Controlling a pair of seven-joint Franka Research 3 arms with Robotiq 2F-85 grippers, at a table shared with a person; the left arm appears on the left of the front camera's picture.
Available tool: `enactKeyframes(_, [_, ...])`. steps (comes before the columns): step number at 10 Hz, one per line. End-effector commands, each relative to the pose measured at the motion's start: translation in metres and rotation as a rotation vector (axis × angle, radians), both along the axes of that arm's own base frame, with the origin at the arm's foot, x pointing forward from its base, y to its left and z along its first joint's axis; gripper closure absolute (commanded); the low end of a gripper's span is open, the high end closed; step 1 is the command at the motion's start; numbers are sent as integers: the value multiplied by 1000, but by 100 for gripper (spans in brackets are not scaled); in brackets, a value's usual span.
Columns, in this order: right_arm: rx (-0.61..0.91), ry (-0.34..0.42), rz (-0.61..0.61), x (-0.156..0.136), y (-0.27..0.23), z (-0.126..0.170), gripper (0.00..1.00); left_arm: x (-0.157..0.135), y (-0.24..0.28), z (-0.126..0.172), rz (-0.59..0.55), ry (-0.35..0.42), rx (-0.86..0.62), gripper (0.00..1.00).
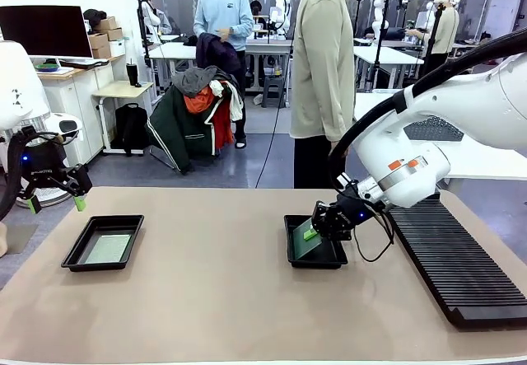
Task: Inspect and transfer BCBs to ESD trays.
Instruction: Pick up the Blank PCB from the PCB Rack and place it in the right ESD tray.
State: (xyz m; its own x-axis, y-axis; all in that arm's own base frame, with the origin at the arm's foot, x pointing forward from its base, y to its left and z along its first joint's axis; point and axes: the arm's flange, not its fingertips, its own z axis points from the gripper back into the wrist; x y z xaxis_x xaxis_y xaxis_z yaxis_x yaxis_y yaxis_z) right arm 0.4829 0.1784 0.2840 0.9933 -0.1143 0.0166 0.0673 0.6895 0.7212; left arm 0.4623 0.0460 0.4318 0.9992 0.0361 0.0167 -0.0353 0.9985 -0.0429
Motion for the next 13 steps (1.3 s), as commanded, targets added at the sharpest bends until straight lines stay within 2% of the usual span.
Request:
enactKeyframes(1, [-42,9,5,-1,2,4,98,-1,0,-2,2,-7,0,0])
enactKeyframes(2, [-71,15,7,-4,4,8,98,-1,0,-2,2,-7,0,0])
enactKeyframes(4, [-103,24,2,-6,5,11,91,-1,0,-2,2,-7,0,0])
enactKeyframes(7, [-131,16,10,-10,8,18,73,-1,0,-2,2,-7,0,0])
enactKeyframes(10, [-194,-15,16,-15,12,30,47,-1,0,-2,2,-7,0,0])
enactKeyframes(11, [-231,-43,23,-18,14,37,37,-1,0,-2,2,-7,0,0])
enactKeyframes(13, [-325,-53,18,-21,17,54,18,-1,0,-2,2,-7,0,0])
